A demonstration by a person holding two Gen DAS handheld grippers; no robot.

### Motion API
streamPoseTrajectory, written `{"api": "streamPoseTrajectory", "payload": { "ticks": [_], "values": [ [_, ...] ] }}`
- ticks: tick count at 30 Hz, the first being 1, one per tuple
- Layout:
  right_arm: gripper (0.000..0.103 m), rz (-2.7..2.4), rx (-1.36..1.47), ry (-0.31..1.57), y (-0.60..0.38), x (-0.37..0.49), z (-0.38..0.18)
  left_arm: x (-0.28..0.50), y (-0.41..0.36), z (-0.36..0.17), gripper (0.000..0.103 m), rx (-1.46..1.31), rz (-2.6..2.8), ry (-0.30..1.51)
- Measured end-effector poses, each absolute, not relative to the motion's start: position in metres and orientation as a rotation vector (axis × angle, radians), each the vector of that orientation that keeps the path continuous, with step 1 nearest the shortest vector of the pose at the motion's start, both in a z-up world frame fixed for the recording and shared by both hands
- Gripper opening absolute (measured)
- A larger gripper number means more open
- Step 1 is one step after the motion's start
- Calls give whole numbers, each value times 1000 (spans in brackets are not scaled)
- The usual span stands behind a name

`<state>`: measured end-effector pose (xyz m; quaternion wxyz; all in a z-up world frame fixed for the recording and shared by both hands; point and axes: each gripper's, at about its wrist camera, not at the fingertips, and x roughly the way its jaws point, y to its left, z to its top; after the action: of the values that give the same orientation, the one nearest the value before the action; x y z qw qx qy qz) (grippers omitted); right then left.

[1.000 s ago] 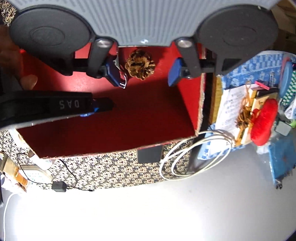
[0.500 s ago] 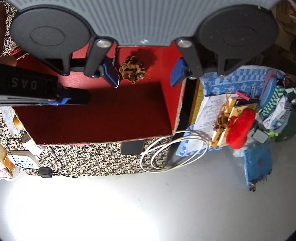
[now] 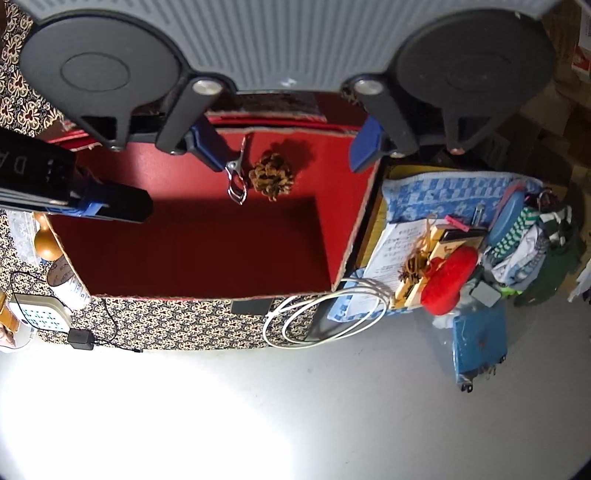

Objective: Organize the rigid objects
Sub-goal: 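Withdraw the right tool and reach toward the black LCD device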

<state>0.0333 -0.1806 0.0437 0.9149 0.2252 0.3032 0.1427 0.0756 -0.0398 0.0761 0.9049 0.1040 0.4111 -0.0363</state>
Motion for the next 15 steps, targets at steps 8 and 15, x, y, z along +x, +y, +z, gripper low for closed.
{"api": "streamPoseTrajectory", "payload": {
  "ticks": [8,15],
  "values": [
    [12,338,473,628,-191,13,42,51,-55,74,81,214,-29,862],
    [13,360,464,649,-200,-1,35,36,-69,70,89,222,-7,870]
  ]
}}
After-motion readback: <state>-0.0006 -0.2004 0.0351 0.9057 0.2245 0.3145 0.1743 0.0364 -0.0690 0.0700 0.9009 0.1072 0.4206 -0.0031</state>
